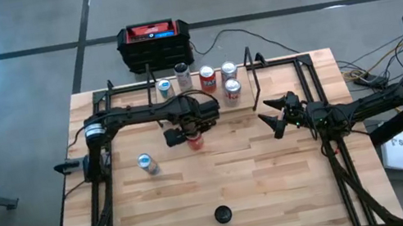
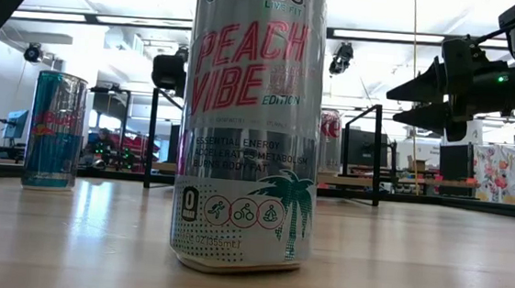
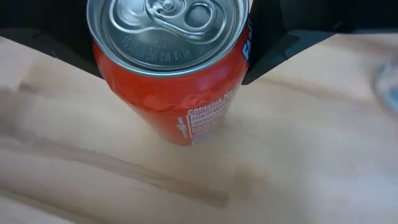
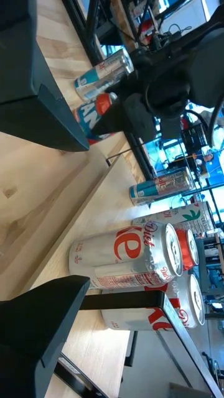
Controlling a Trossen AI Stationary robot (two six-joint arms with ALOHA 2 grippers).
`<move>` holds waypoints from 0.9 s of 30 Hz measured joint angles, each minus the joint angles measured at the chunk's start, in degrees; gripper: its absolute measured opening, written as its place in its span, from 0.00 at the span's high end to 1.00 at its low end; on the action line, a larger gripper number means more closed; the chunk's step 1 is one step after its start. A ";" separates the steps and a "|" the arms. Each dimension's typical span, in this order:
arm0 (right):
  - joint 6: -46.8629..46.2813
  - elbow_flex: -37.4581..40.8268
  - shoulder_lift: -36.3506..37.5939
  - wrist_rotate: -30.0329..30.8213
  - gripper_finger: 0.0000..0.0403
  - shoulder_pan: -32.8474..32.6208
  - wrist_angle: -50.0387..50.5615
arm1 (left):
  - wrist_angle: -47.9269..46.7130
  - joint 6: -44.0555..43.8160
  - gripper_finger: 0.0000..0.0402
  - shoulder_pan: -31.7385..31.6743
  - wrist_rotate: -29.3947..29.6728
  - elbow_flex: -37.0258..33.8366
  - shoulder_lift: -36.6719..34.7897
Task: Place canned beverage on shelf
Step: Put the red soda can on the shelf aligned with the other red soda can
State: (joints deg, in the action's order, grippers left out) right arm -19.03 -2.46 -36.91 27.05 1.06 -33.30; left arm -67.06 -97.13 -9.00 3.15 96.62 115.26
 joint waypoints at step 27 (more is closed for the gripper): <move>0.00 0.00 0.00 0.00 0.19 0.00 0.01 | 3.21 57.69 0.28 1.25 1.80 -0.29 0.00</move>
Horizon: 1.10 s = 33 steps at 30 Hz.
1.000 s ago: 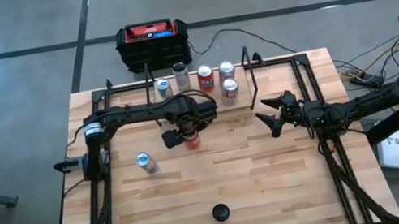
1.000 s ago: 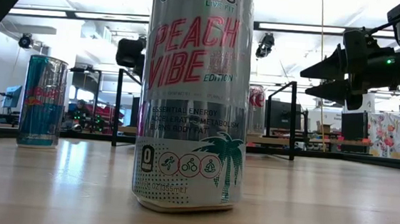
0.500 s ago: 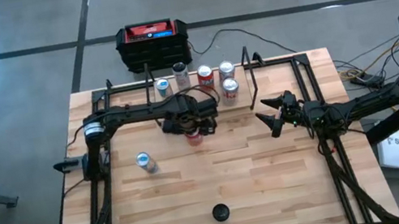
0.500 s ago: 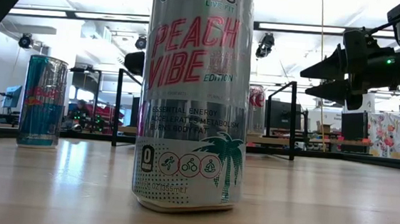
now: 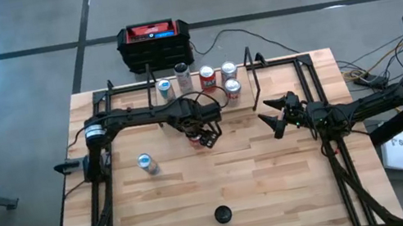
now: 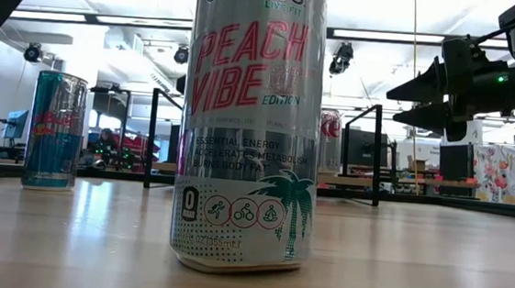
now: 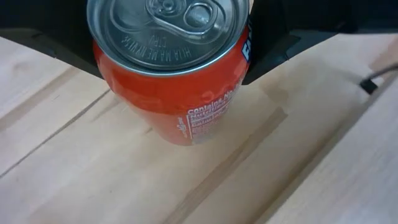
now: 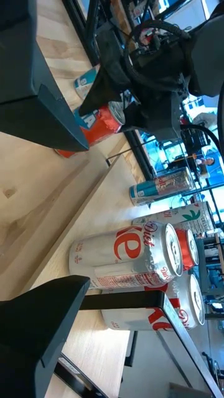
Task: Place canned beverage on shelf
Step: Put the red soda can on the shelf aligned with the other red soda can
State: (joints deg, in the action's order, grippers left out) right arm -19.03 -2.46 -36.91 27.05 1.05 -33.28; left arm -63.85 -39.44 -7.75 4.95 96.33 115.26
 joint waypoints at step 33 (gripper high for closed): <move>0.00 0.00 0.00 0.00 0.19 0.00 0.01 | -1.23 14.75 0.16 0.68 -0.44 0.15 1.95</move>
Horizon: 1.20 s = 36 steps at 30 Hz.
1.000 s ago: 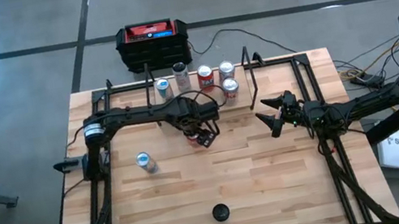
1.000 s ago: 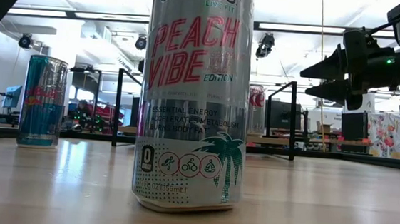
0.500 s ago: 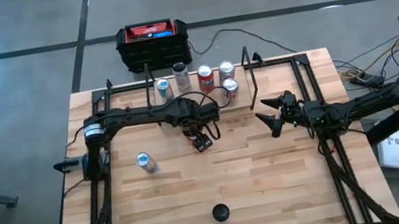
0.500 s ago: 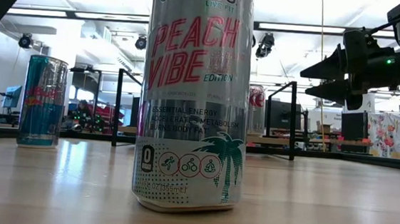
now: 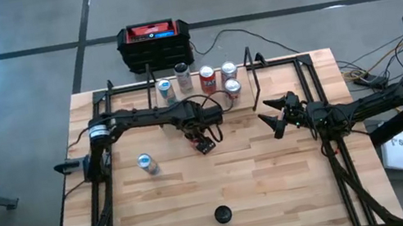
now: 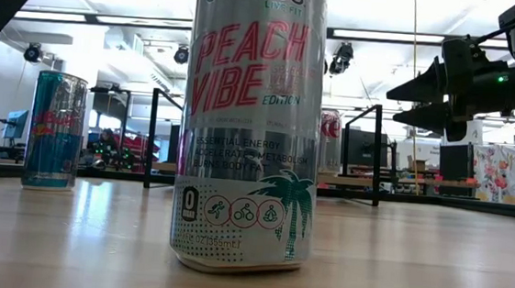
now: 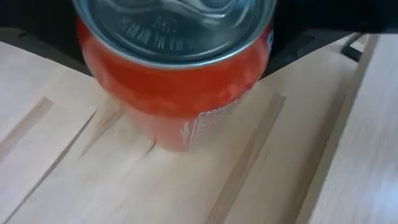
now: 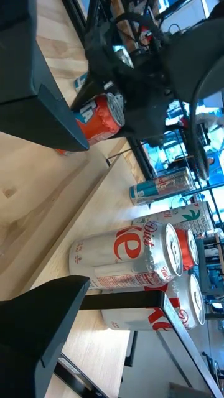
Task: Place canned beverage on shelf
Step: Put the red soda can on the shelf aligned with the other red soda can
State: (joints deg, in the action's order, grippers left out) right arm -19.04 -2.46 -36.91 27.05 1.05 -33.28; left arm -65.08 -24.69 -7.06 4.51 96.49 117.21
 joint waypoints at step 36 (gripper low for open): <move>0.00 0.00 0.00 0.00 0.19 -0.01 -0.02 | -11.10 -27.88 0.02 0.87 6.23 10.75 -0.72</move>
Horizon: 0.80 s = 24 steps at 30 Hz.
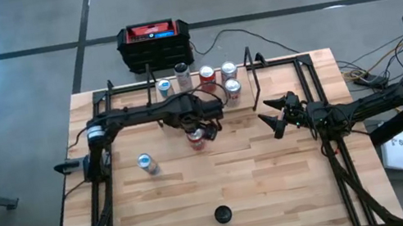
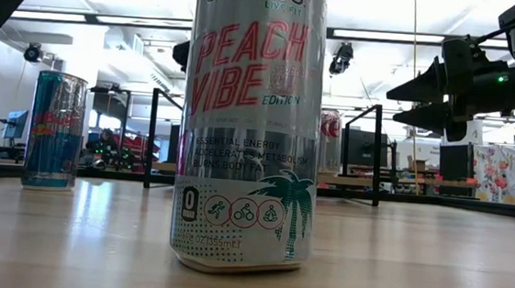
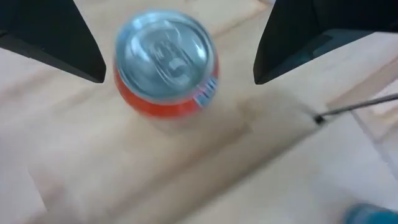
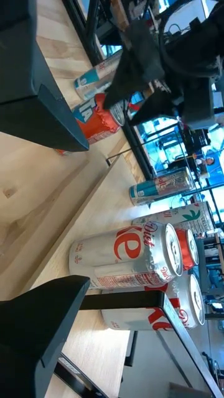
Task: Place canned beverage on shelf
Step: Put the red soda can on the shelf aligned with the other red soda can
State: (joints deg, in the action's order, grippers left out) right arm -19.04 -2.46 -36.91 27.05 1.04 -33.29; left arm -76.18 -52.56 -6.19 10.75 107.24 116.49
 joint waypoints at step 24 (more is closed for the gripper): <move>-0.01 0.00 -0.02 -0.01 0.19 0.01 0.00 | 0.04 -53.55 0.02 16.87 51.11 -11.42 4.62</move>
State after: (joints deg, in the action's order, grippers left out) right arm -19.05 -2.46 -36.93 27.04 1.06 -33.29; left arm -76.14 -106.11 10.69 61.86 95.82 121.11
